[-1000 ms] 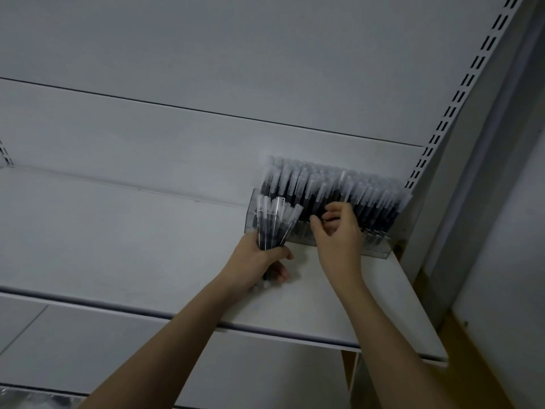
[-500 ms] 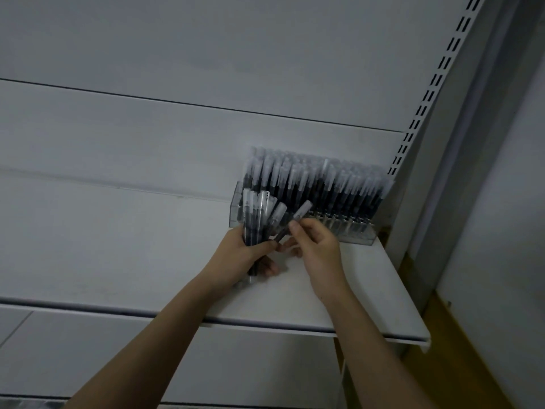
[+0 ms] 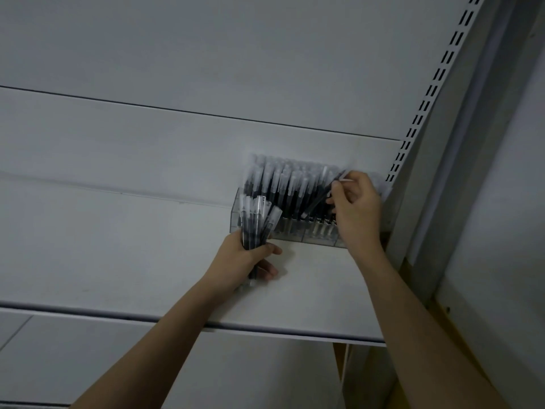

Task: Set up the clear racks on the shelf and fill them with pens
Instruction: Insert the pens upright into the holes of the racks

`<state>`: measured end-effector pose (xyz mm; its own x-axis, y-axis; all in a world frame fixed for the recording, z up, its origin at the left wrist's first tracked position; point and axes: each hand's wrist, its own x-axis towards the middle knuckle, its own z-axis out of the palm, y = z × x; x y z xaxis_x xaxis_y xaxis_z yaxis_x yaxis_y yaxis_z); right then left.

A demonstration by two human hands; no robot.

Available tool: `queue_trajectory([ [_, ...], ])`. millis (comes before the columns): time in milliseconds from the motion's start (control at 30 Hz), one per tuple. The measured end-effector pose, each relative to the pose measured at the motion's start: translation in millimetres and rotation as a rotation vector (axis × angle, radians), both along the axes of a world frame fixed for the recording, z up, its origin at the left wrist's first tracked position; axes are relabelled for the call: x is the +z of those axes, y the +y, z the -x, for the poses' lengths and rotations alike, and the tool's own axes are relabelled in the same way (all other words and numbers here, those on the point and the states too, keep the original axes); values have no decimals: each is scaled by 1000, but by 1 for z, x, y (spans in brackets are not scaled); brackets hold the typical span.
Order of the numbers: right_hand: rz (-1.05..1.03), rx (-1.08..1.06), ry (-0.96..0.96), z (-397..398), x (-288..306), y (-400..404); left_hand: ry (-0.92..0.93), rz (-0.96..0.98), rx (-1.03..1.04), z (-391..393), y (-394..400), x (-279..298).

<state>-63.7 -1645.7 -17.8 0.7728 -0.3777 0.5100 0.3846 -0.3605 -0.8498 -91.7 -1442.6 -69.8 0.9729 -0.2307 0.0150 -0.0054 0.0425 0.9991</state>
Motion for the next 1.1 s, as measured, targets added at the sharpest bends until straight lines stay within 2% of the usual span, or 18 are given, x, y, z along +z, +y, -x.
queue_trajectory([
  [167,115,28,33,-4,2,3,12,18,-8,0,-1,1],
  [333,321,71,167,-14,-16,5,7,23,-13,0,0,2],
  [433,358,81,236,-15,-31,5,1,15,-21,0,0,1],
  [567,297,29,209,-7,-39,7,-1,10,-33,0,1,1],
  [667,172,15,166,10,-51,16,-3,0,-49,-1,1,1],
  [767,21,178,244,25,-65,29,-5,-10,-81,-1,0,1],
  [900,-62,376,313,34,-67,37,-49,-69,-130,2,-1,2],
  [1100,-109,394,298,36,-63,33,-77,-178,-121,2,-2,-1],
])
